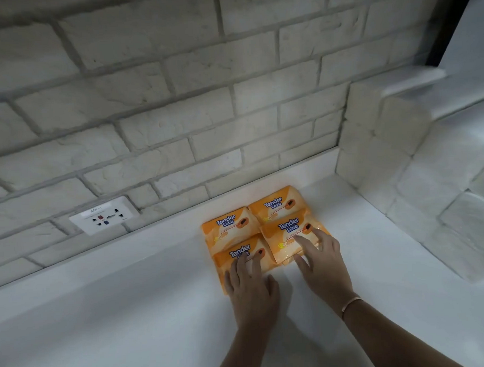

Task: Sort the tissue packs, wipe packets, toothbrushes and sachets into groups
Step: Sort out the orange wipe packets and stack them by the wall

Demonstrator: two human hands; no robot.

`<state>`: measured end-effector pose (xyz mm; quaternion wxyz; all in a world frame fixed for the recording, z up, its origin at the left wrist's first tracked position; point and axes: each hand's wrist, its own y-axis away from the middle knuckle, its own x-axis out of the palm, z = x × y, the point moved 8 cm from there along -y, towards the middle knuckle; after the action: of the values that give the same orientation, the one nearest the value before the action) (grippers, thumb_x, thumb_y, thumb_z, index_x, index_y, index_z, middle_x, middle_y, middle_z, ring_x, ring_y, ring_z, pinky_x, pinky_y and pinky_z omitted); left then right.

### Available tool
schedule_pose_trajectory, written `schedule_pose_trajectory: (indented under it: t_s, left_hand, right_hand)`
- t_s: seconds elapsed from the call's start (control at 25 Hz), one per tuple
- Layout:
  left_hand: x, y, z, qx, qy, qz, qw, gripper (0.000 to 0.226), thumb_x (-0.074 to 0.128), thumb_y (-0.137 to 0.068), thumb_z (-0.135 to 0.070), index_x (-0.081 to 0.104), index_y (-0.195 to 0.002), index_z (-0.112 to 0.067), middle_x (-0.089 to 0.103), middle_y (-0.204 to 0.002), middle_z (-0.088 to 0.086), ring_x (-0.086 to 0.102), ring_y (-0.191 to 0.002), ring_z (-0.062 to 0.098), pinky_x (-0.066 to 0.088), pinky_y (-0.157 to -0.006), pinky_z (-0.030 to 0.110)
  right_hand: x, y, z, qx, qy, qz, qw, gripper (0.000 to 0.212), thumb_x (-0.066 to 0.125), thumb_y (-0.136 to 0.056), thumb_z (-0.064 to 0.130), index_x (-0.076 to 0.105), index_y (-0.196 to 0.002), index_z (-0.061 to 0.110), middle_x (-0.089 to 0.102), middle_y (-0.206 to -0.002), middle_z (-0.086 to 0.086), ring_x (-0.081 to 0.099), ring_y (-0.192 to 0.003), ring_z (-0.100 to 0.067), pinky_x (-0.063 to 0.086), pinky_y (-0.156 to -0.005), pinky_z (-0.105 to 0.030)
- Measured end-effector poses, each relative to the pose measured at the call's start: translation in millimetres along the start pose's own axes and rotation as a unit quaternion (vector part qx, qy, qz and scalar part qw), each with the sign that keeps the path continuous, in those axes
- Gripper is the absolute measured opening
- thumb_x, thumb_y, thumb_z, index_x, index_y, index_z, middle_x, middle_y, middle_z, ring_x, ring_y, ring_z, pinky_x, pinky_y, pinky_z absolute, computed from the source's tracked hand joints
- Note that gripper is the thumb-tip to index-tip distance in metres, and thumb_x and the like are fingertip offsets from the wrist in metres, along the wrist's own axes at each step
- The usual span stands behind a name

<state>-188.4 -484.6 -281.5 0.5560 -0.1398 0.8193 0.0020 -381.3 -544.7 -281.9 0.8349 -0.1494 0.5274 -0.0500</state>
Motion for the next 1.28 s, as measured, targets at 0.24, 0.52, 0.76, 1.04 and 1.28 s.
schedule_pose_trajectory:
  t_s: [0.24,0.52,0.76,1.04,1.28]
  left_hand:
    - [0,-3,1,0.002,-0.001,-0.017,1.0,0.051,0.053,-0.091,-0.039,0.054,-0.14,-0.027,0.052,-0.149,0.007,0.041,-0.142,0.033,0.032,-0.118,0.059]
    - [-1,5,3,0.004,-0.004,0.017,1.0,0.058,0.059,-0.088,-0.044,0.053,-0.142,-0.025,0.053,-0.146,0.012,0.046,-0.137,0.035,0.039,-0.114,0.057]
    - [-21,21,44,-0.001,0.015,-0.003,1.0,0.062,0.054,-0.091,-0.044,0.042,-0.15,-0.028,0.037,-0.158,0.012,0.035,-0.146,0.034,0.031,-0.119,0.054]
    - [-20,26,51,-0.009,0.031,0.036,0.999,0.062,0.045,-0.096,-0.047,0.037,-0.155,-0.03,0.033,-0.163,0.008,0.029,-0.15,0.031,0.022,-0.125,0.051]
    - [-23,27,56,-0.036,0.11,0.055,0.992,0.069,0.055,-0.094,-0.042,0.029,-0.157,-0.032,0.021,-0.166,0.005,0.026,-0.151,0.028,0.03,-0.123,0.049]
  right_hand:
    - [0,-5,2,-0.005,0.042,-0.012,0.999,0.047,0.06,-0.094,0.044,0.06,-0.138,0.029,0.049,-0.15,-0.011,0.045,-0.137,-0.033,0.051,-0.102,-0.053]
    - [-9,10,-2,0.051,-0.026,0.002,0.998,0.062,0.063,-0.092,0.046,0.045,-0.151,0.035,0.027,-0.162,-0.015,0.023,-0.148,-0.04,0.039,-0.112,-0.057]
    - [-16,-9,-25,0.254,-0.166,0.001,0.953,0.075,0.055,-0.081,0.071,0.044,-0.149,0.041,0.051,-0.147,-0.012,0.035,-0.141,-0.037,0.031,-0.117,-0.052]
    - [-10,-7,-25,0.258,-0.16,0.015,0.953,0.065,0.063,-0.09,0.062,0.048,-0.148,0.036,0.055,-0.139,-0.011,0.038,-0.136,-0.036,0.033,-0.115,-0.051]
    - [-2,-5,-28,0.267,-0.195,0.072,0.941,0.079,0.06,-0.084,0.074,0.029,-0.154,0.05,0.035,-0.154,-0.007,0.03,-0.143,-0.033,0.032,-0.119,-0.054]
